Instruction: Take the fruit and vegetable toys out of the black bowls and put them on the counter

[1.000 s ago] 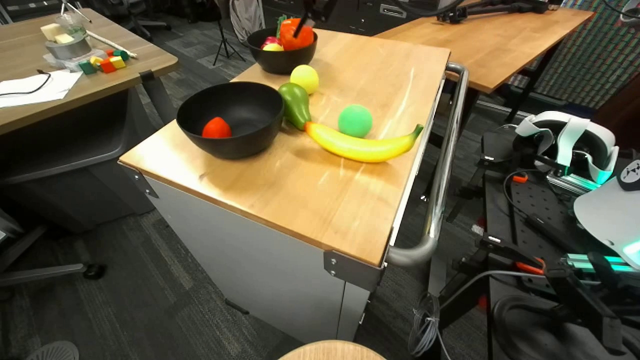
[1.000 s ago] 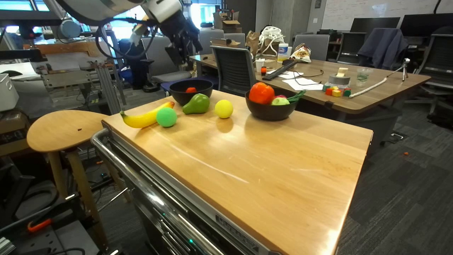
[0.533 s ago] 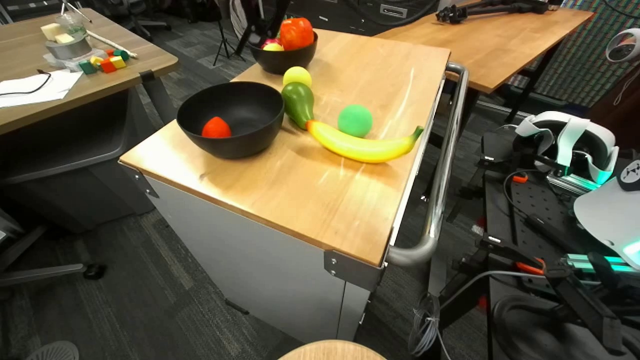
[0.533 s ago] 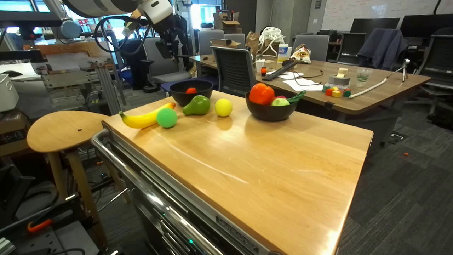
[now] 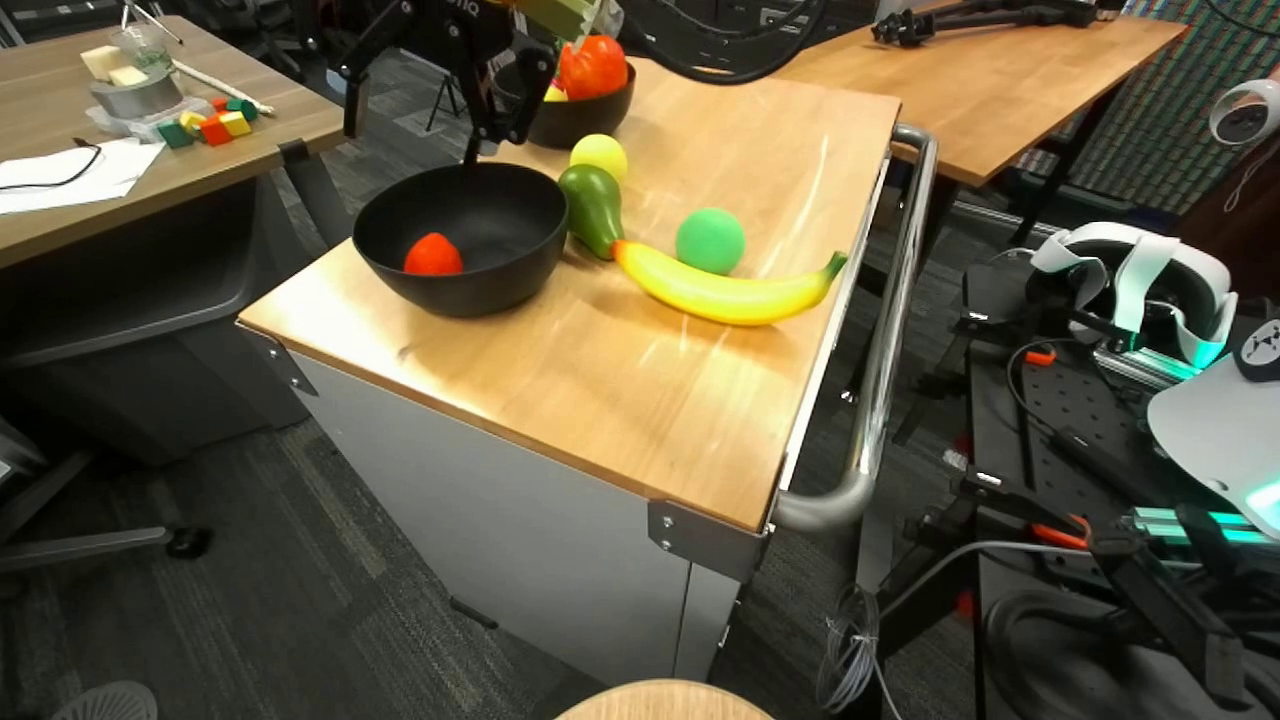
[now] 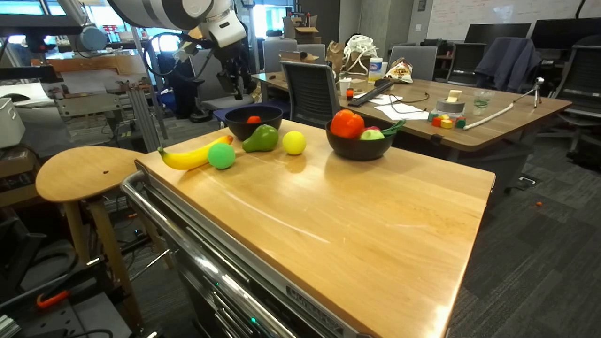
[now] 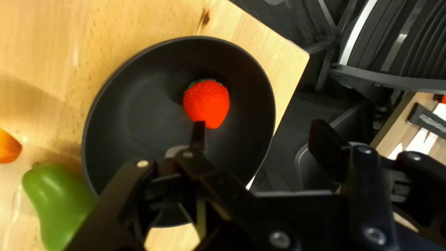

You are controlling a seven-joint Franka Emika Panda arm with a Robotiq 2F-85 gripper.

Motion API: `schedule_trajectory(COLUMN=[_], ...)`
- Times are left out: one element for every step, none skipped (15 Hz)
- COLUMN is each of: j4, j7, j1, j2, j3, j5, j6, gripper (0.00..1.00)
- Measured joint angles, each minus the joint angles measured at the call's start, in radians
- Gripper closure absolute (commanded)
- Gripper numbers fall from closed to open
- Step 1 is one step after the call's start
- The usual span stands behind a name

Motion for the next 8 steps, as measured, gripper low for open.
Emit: schedule_trajectory(j4=[0.011,0.020,0.028,0.034,0.040,0.046,0.051,0.057], j7=[-0.004,-0.008,-0.011,-0.015,-0.018,-0.018,-0.018,-0.018], j1=[0.000,0.000,0.000,0.000,0.001,0.002,0.004,0.006], j2=[0.005,0.011,0.016,0.021,0.028,0.035,0.042,0.050], j3=[-0.007,-0.013,-0.019,-0.024,-0.028,-0.033,-0.037,-0.042], j5=[0.000,-0.001,-0.003,-0.006,-0.011,-0.021,-0.030,-0.044], j6=[-0.029,-0.062,-0.093,-0.120,-0.143,-0.162,-0.176,-0.187], gripper=[0.00,0.00,0.08,0.16,0.26,0.31,0.34,0.39])
